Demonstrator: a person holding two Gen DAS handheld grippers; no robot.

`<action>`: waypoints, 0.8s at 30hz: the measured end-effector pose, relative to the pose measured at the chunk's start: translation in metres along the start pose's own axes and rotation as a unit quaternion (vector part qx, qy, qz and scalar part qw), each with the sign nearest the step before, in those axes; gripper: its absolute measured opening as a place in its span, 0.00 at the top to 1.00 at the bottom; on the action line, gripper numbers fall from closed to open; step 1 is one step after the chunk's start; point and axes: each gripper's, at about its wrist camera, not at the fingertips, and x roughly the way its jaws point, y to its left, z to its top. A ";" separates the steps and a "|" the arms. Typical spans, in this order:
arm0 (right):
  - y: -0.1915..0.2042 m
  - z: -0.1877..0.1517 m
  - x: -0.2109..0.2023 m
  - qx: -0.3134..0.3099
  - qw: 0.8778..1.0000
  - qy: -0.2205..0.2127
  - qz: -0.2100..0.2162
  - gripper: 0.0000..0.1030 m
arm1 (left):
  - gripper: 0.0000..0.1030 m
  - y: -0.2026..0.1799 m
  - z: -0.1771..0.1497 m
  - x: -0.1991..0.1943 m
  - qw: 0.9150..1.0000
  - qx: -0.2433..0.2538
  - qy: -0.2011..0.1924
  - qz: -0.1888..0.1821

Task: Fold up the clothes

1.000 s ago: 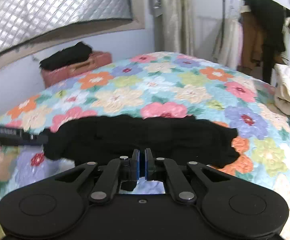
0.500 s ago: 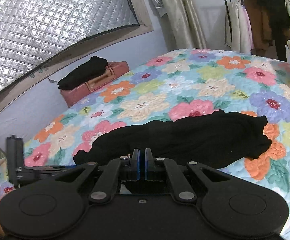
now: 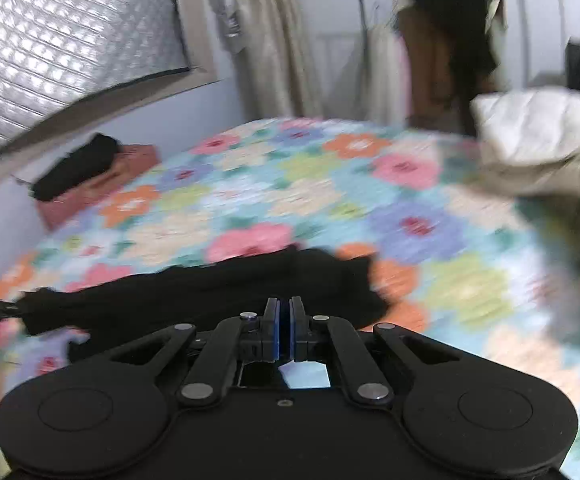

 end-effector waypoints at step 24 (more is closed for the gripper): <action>-0.031 -0.053 0.056 0.055 0.982 0.159 0.081 0.45 | 0.96 -0.004 -0.011 0.015 0.996 0.000 0.011 0.084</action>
